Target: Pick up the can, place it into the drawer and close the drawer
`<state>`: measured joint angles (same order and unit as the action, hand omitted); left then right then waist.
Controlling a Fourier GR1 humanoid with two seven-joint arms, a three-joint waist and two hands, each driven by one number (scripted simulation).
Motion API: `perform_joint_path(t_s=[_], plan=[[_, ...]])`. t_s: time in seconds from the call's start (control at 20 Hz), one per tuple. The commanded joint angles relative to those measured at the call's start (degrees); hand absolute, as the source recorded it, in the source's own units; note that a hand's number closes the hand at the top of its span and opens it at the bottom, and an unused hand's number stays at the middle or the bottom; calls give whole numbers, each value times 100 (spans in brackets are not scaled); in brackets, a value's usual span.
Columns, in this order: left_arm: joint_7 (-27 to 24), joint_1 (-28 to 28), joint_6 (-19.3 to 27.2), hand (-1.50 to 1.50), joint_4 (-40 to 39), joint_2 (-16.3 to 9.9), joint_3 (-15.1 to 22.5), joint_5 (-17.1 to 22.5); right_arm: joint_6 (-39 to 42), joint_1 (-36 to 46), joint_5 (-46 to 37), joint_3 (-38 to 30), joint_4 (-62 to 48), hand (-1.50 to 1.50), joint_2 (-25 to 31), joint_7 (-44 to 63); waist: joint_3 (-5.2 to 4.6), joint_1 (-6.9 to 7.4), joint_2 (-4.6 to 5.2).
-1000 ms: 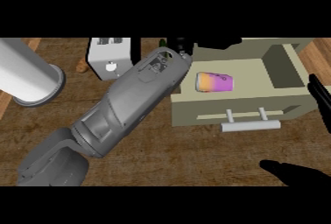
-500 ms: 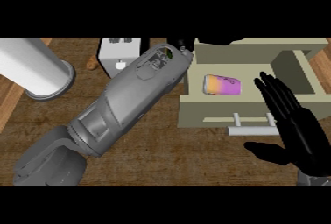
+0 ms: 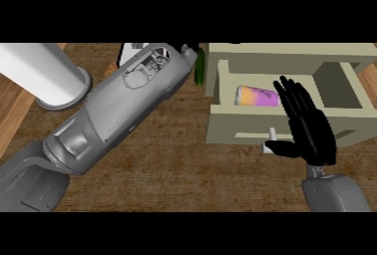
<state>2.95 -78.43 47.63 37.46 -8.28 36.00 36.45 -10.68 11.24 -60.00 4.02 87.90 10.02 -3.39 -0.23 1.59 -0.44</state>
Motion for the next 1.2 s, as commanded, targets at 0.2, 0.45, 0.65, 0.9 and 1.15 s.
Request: perform_joint_path(t_s=[0.2,0.45,0.65,0.9,1.15], plan=[[368,689,-274,-150,1043,-984,16,-214,-829,877,-402,-295,-1870,-150,-190,-132,25,145,42],[832,886,-139,-150,1688,-1269,84,-323,-1338,1332,-519,-593,-2808,-150,-63,-368,29,165,47],[1095,947,-155,-150,1885,-1323,90,-350,-1731,1942,-870,-605,-3534,-150,-343,-121,32,186,79],[1178,1348,-311,-150,2473,-1761,48,-402,-2349,2690,-786,-1110,-4493,-150,-32,-365,35,293,106],[1441,1511,-99,-150,2803,-1756,98,-548,-3009,3167,-934,-1231,-5436,-150,-177,-467,40,255,134]])
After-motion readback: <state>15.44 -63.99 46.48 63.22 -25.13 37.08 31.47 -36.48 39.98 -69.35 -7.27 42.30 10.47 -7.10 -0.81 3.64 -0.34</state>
